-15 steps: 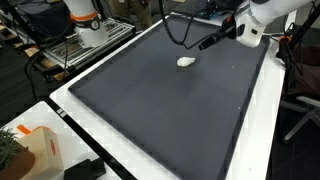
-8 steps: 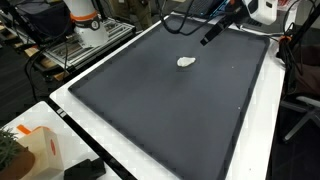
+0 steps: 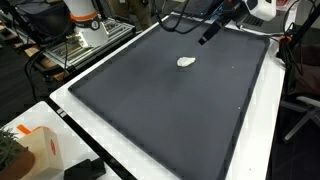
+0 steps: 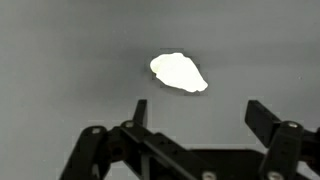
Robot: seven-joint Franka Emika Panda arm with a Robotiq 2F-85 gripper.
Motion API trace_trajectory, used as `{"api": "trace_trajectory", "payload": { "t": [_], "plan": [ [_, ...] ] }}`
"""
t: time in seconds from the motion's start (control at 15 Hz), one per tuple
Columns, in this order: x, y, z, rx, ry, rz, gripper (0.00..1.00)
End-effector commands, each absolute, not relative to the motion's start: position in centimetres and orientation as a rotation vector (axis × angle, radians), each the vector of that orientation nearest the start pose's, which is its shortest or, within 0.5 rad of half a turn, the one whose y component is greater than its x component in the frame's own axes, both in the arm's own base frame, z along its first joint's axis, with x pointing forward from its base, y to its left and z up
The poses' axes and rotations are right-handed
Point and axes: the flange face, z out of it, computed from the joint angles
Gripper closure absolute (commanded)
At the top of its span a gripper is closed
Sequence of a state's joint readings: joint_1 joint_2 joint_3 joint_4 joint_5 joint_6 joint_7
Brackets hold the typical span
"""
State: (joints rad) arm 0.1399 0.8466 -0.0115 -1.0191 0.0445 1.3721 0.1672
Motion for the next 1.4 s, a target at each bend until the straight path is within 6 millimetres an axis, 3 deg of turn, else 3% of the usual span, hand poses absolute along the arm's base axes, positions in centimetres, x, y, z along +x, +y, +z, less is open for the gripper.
{"api": "trace_trajectory", "payload": {
  "t": [0.0,0.33,0.53,1.07,1.13,1.33],
  "plan": [
    [69.7,8.9,31.2,-3.098,0.03,0.71,0.0],
    [69.1,9.2,30.5,-3.161,0.137,0.413,0.0],
    [66.9,9.2,30.1,-3.205,0.131,0.406,0.0],
    [59.7,9.4,29.8,-3.417,-0.145,0.29,0.0],
    [62.8,9.8,29.4,-3.376,-0.116,0.346,0.0],
    [60.9,9.6,29.7,-3.398,-0.14,0.325,0.0]
  ]
}}
